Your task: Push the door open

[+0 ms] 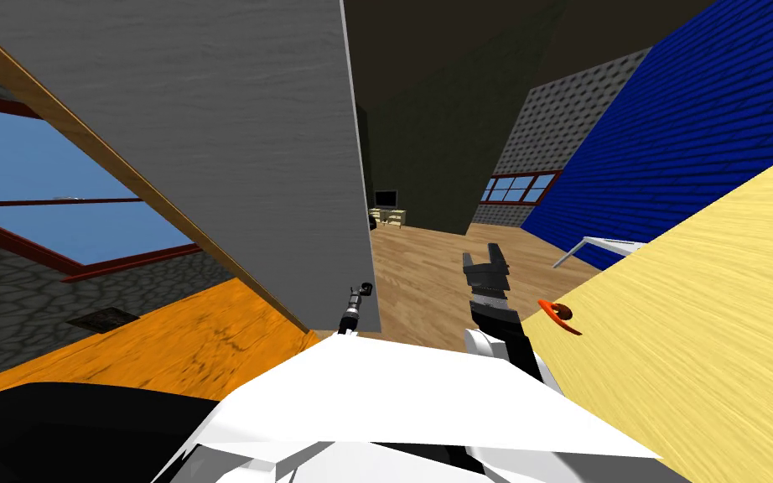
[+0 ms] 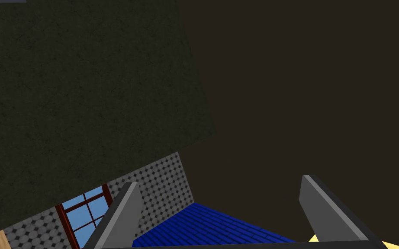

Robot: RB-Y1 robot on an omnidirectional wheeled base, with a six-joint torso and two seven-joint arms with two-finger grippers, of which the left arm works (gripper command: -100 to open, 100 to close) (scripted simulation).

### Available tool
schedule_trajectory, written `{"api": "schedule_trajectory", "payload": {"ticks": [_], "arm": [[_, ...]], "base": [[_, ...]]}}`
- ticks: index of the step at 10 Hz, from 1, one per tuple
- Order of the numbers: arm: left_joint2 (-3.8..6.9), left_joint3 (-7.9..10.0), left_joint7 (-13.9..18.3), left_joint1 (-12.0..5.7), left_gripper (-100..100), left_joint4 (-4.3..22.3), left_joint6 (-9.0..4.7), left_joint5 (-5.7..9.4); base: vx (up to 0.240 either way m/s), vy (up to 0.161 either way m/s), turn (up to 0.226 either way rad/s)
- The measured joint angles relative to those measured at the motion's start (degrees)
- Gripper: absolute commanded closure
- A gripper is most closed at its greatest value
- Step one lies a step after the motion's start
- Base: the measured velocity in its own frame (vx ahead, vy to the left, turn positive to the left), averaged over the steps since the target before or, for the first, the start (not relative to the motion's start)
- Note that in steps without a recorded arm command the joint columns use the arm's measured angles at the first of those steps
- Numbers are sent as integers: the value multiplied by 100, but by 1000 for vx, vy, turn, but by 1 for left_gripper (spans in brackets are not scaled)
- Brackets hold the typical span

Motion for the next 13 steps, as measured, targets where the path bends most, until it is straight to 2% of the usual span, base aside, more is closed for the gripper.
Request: {"api": "schedule_trajectory", "payload": {"ticks": [3, 5, 7, 8, 9, 10, 11, 13], "arm": [[66, 117, -46, 14, 100, 52, 0, 64], [95, 188, -68, 143, 100, -195, 123, 103], [131, 289, -97, 41, 100, -27, 11, 153], [134, 366, -132, 31, 100, -11, 33, 190], [157, 422, -143, 81, 100, -106, 101, 222], [195, 500, -149, -2, 100, 17, 58, 261], [183, 572, -183, 8, 100, 26, 0, 291], [207, 721, -221, -43, 100, 71, 36, 368]], "base": [[194, -45, 43], [177, -36, 33], [208, -47, 59], [216, -40, 80], [206, -62, 59], [187, -72, 79], [189, -67, 73], [207, -53, 71]]}}
